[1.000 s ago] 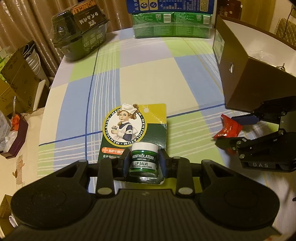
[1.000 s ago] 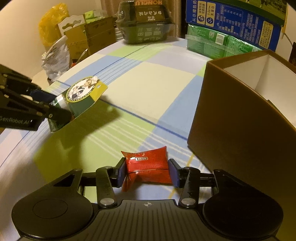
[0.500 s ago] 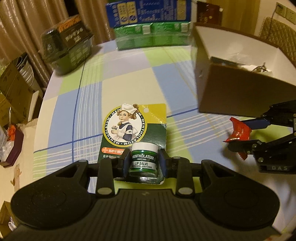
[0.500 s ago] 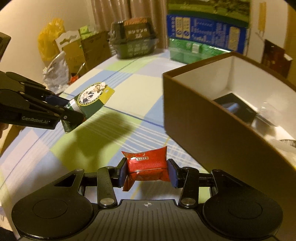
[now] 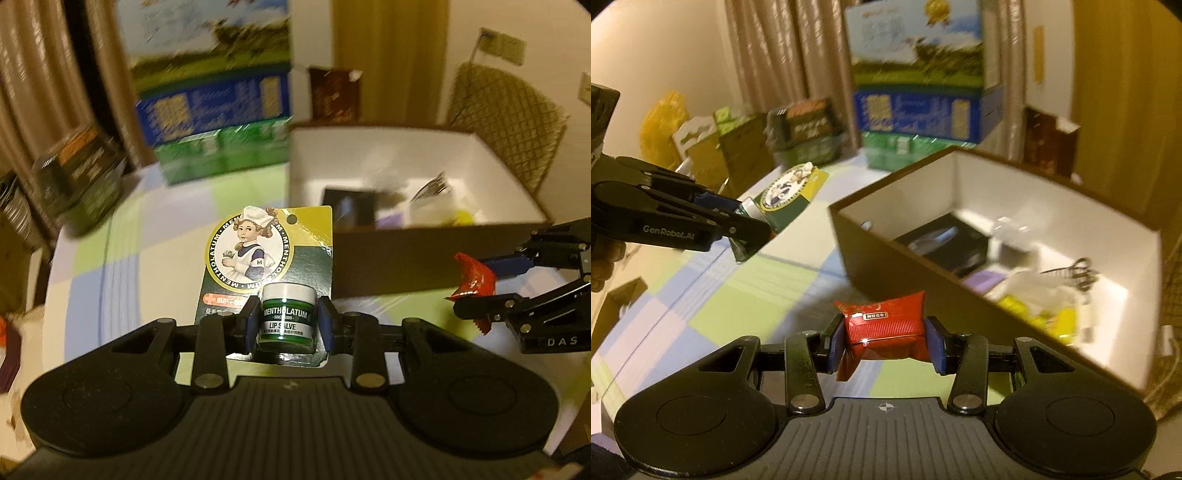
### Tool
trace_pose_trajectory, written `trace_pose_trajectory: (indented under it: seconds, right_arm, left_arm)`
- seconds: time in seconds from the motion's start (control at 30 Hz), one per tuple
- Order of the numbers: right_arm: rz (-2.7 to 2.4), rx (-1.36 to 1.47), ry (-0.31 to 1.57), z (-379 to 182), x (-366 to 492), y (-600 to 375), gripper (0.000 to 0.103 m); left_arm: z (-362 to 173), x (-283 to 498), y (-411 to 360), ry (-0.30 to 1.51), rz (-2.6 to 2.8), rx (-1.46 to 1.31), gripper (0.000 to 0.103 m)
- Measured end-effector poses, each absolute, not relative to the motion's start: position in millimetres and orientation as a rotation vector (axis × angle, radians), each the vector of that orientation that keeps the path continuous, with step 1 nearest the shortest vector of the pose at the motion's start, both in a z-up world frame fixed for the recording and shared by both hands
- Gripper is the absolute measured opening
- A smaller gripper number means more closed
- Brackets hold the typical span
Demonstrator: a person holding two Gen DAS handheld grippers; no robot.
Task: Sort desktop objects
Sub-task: 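Carry the lip salve card and red packet into the brown box and release them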
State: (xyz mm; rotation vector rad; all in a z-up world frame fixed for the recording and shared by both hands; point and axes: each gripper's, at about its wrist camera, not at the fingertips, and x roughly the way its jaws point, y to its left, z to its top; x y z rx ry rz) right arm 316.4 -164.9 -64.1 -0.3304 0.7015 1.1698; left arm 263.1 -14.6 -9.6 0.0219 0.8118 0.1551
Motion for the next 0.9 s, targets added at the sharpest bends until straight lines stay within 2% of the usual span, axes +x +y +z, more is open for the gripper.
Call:
trace_pose_trajectory:
  seconds: [0.33,0.9]
  right_arm:
    - [1.047,-0.274,0.627,-28.7,355.0,-201.8,0.042]
    - [0.954,-0.261,0.651,-33.3,418.2,-213.4,0.042]
  left_arm:
    - [15.9,312.4,-63.8,0.731,0.028,0.06,0.028]
    - [9.2,381.8,-109.5,0.742,-0.064,0.076,0.028]
